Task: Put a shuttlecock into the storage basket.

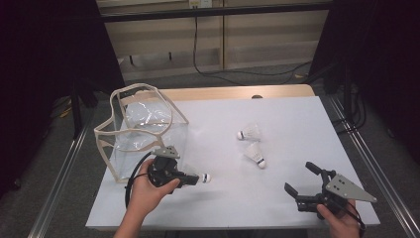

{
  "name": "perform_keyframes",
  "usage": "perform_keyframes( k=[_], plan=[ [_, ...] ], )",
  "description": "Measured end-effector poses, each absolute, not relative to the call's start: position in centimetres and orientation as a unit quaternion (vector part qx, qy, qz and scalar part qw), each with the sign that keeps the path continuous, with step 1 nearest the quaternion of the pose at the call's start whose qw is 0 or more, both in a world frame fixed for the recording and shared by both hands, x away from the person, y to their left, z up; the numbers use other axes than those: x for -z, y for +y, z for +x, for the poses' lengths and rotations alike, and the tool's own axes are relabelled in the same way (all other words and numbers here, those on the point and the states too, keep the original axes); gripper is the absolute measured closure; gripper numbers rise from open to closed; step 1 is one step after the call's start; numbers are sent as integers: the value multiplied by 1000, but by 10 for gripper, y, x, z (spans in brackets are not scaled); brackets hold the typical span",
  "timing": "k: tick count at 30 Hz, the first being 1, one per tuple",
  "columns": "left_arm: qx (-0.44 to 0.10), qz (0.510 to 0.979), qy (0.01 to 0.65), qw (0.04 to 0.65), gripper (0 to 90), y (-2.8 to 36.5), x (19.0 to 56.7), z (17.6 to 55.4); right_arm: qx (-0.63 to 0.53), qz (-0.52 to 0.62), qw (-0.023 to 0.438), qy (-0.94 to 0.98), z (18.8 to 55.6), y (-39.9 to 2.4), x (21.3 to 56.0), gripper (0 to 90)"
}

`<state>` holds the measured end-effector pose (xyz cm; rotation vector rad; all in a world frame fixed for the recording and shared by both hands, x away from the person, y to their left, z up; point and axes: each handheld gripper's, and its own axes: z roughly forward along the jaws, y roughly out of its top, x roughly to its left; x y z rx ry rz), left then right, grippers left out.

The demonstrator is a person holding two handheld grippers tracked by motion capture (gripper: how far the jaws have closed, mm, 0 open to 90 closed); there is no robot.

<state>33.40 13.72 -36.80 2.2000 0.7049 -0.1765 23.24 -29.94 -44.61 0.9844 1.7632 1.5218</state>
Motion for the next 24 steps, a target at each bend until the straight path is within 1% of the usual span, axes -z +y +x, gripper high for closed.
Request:
perform_keyframes(
  k=[24],
  plan=[
    [78, 874, 271, 396, 895, 130, 339, 342, -575, 371, 301, 664, 232, -300, 446, 14]
  ],
)
